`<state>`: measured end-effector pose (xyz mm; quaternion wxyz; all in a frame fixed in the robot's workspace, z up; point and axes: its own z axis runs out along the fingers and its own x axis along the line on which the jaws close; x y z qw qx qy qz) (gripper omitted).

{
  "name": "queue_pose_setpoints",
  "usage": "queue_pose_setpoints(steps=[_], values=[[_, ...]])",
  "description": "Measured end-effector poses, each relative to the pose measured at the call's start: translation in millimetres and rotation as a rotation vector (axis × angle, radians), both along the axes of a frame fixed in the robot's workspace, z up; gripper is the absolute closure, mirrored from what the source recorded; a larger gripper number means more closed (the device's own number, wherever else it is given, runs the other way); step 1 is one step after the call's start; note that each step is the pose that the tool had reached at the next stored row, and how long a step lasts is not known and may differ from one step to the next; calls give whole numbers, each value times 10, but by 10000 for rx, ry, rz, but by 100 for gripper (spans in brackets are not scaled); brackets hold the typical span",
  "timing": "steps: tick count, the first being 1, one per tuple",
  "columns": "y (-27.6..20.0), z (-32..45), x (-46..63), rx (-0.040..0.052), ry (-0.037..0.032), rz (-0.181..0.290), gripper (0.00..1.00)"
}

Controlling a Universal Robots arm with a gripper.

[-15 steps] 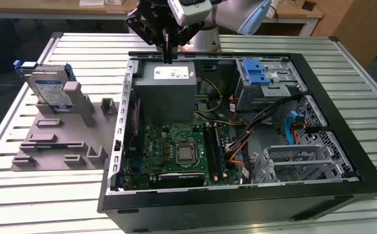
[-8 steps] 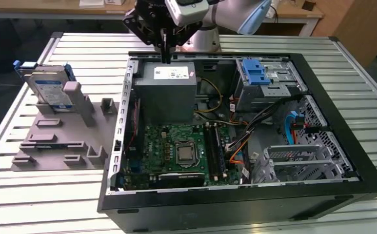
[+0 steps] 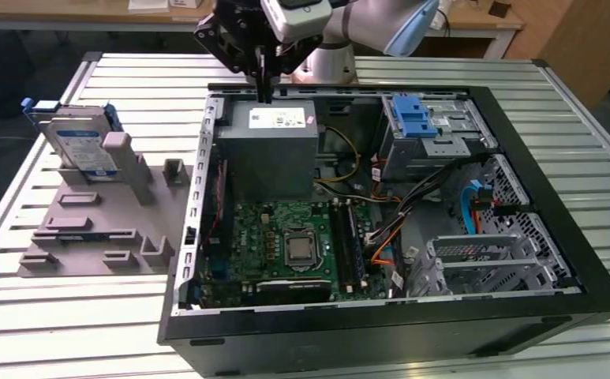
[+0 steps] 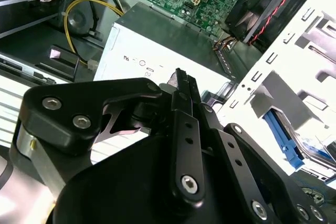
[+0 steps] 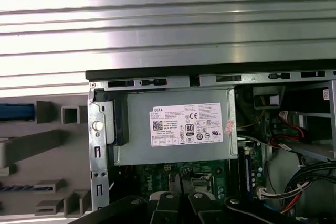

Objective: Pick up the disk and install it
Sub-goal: 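Reach for the disk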

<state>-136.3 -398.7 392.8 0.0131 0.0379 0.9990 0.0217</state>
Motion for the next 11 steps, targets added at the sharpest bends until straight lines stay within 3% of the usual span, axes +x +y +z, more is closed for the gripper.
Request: queue_pose_setpoints(steps=[11], values=[[5, -6, -98, -1, 0, 0, 85]])
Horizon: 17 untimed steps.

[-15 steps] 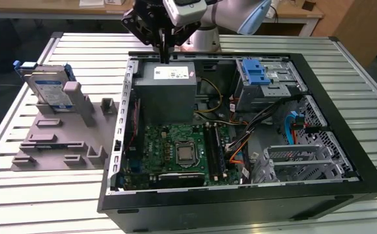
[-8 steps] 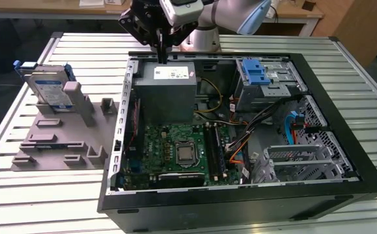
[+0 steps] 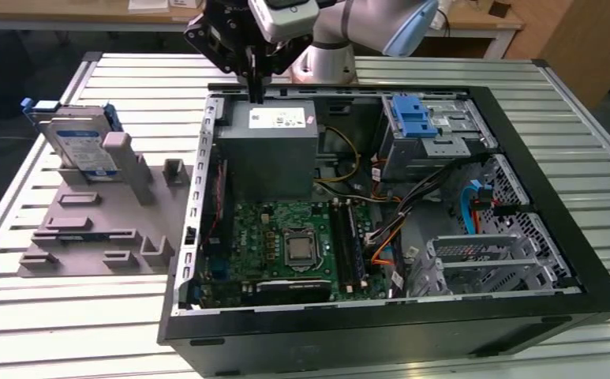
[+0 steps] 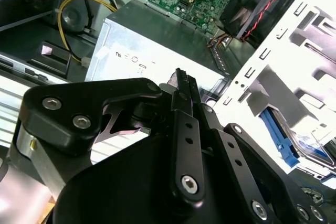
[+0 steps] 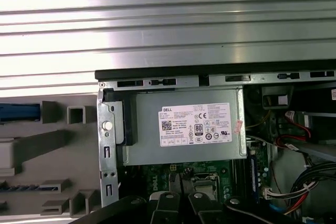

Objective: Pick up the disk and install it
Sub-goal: 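Reach for the disk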

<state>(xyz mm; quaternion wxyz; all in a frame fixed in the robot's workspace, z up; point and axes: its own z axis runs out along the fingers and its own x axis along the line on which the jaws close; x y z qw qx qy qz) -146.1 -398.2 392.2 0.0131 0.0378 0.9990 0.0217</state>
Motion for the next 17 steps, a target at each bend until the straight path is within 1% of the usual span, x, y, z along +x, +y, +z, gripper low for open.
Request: queue_pose_setpoints(steps=[17], values=[[2, -11, -123, 0, 0, 0, 85]])
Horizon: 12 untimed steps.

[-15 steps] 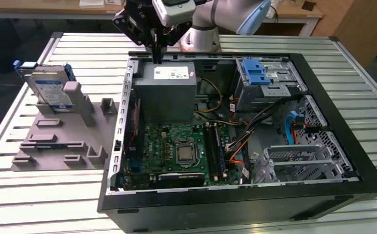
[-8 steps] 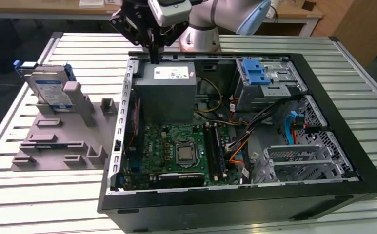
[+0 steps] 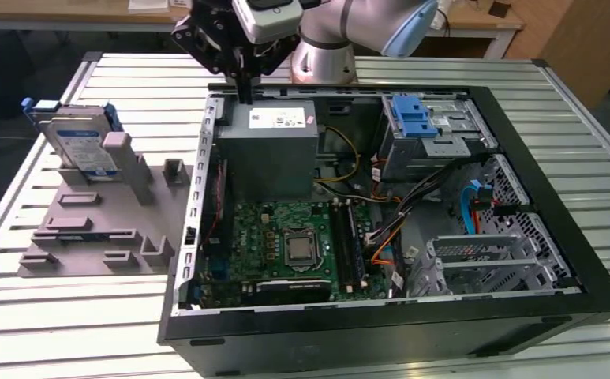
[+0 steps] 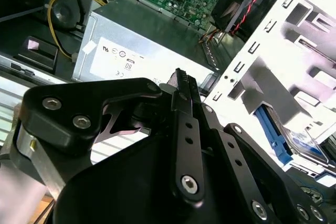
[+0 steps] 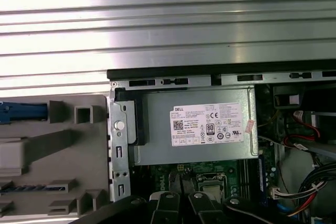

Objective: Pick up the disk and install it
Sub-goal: 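Reach for the disk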

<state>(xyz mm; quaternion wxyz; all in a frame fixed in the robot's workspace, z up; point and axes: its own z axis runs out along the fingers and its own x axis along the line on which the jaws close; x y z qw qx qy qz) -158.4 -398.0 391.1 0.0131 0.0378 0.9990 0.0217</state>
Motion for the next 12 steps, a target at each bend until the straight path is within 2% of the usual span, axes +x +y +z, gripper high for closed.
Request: queue_pose_setpoints(steps=[12], values=[[0, -8, -78, 0, 0, -1, 85]])
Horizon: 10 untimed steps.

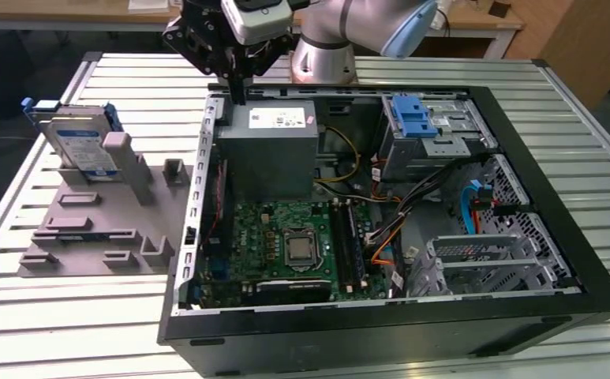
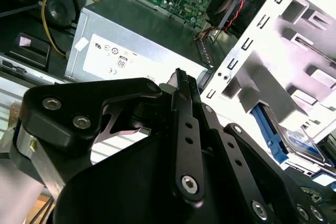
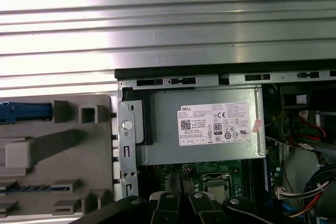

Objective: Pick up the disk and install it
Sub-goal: 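Reach for the disk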

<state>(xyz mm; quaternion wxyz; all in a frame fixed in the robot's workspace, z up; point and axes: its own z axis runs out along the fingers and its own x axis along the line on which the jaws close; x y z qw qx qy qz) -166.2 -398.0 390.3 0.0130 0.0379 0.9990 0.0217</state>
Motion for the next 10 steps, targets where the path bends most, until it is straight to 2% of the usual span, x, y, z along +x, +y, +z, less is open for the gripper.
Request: queue_pose_setpoints(steps=[10], values=[[0, -7, -61, 0, 0, 0, 85]])
